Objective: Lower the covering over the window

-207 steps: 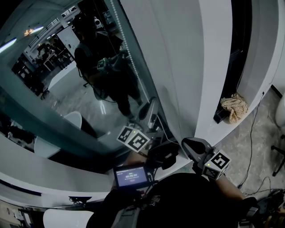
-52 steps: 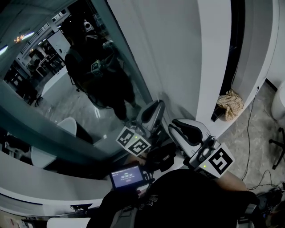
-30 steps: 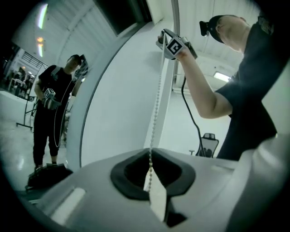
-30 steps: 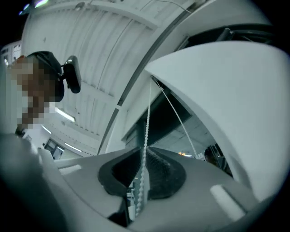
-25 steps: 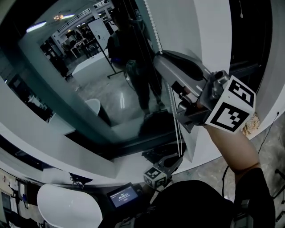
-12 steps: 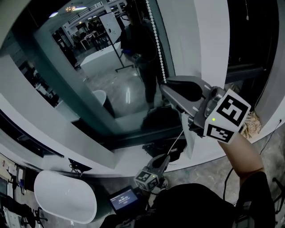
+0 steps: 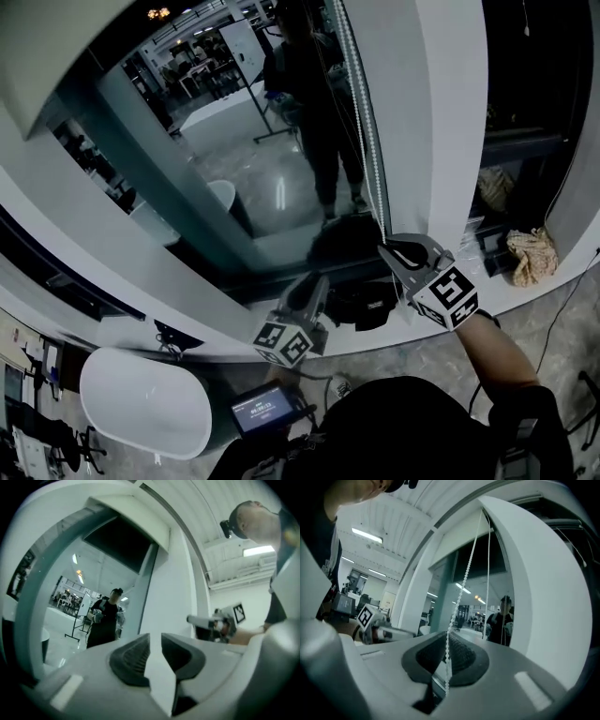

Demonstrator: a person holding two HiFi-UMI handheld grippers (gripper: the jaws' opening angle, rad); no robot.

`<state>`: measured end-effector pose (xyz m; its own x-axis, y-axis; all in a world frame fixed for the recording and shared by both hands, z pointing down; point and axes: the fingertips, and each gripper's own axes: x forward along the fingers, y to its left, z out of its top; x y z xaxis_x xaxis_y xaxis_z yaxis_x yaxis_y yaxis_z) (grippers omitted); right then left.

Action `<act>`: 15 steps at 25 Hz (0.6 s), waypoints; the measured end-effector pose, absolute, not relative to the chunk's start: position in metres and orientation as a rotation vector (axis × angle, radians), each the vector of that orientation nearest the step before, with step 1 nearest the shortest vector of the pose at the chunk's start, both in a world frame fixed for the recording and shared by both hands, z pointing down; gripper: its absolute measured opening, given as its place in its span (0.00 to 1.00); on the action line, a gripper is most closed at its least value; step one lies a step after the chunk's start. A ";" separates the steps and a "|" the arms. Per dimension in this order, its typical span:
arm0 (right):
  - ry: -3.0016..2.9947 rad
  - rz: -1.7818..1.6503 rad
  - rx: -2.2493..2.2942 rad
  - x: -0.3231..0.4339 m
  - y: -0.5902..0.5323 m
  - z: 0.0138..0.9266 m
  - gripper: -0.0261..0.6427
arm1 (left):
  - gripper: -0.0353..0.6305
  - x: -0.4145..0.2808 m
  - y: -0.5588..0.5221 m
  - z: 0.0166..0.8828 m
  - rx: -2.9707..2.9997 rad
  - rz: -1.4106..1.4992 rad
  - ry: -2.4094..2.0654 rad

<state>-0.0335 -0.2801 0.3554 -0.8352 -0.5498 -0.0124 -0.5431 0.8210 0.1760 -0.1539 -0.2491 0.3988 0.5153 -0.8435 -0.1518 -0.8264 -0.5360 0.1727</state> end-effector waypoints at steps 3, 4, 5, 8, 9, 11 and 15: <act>-2.876 -0.209 0.849 -0.045 -0.274 0.407 0.06 | 0.21 -0.153 -0.257 0.352 2.661 -0.540 -1.335; -2.851 -0.195 0.830 -0.050 -0.268 0.423 0.06 | 0.22 -0.143 -0.256 0.333 2.681 -0.578 -1.278; -2.827 -0.177 0.812 -0.055 -0.261 0.440 0.06 | 0.23 -0.131 -0.255 0.317 2.715 -0.594 -1.230; -2.788 -0.064 0.777 -0.063 -0.242 0.487 0.06 | 0.24 -0.090 -0.253 0.282 2.840 -0.597 -1.096; -2.784 -0.025 0.771 -0.064 -0.236 0.497 0.06 | 0.24 -0.077 -0.253 0.272 2.873 -0.605 -1.050; -2.769 0.036 0.751 -0.066 -0.224 0.514 0.06 | 0.24 -0.055 -0.253 0.255 2.923 -0.635 -0.965; -2.745 0.154 0.714 -0.066 -0.202 0.539 0.06 | 0.25 -0.032 -0.253 0.227 2.948 -0.741 -0.897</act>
<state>-0.0661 -0.2020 0.5388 -0.8316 -0.4589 0.3129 -0.4909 0.8708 -0.0277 -0.0319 -0.2534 0.2267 0.7306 -0.5196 -0.4430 -0.5328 -0.8396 0.1062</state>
